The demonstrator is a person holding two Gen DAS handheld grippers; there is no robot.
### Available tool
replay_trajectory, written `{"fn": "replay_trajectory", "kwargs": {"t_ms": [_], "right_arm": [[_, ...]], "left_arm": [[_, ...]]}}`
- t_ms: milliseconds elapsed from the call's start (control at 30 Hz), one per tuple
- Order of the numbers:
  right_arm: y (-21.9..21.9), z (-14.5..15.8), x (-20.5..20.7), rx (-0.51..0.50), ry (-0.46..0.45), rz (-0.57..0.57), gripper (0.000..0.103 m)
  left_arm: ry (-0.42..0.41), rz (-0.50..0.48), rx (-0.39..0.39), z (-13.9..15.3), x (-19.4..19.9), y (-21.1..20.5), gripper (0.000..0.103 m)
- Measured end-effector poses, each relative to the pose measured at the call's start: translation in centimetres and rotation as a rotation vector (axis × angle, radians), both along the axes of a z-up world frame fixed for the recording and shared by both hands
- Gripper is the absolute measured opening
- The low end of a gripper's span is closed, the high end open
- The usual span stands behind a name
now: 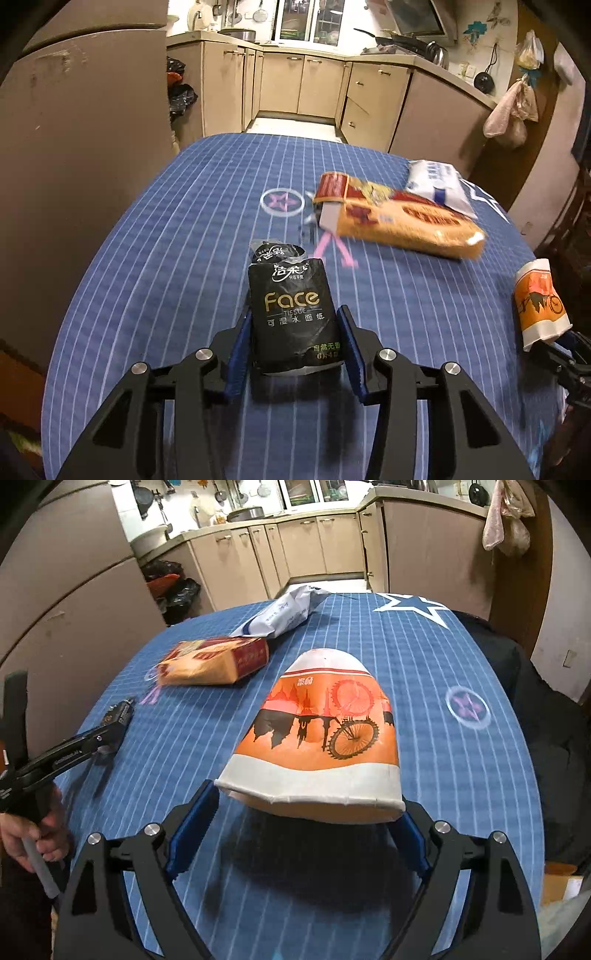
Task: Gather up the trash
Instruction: 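Grasp the black Face tissue pack with the left tool while the right tool grasps the orange cup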
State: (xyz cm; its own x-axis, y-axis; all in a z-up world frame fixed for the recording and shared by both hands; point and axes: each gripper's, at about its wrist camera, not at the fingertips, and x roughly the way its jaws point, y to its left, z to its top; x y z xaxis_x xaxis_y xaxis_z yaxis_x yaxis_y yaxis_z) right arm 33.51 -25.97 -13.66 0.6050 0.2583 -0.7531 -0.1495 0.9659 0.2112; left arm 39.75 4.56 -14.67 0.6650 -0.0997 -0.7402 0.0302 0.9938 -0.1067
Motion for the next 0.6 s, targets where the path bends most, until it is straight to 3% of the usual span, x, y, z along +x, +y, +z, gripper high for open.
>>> {"fn": "replay_trajectory", "kwargs": {"t_ms": [333, 533, 600], "right_arm": [[0.3, 0.5, -6.4, 0.065, -0.002, 0.06, 0.083], [0.6, -0.6, -7.7, -0.014, -0.003, 0.05, 0.089], [0.7, -0.5, -7.7, -0.022, 0.002, 0.038, 0.098]], "left_arm": [[-0.007, -0.038, -0.007, -0.2, -6.2, 0.2, 0.046], [0.0, -0.053, 0.013, -0.4, -6.7, 0.0, 0.047], [0.0, -0.05, 0.018, -0.4, -6.7, -0.1, 0.049]]}}
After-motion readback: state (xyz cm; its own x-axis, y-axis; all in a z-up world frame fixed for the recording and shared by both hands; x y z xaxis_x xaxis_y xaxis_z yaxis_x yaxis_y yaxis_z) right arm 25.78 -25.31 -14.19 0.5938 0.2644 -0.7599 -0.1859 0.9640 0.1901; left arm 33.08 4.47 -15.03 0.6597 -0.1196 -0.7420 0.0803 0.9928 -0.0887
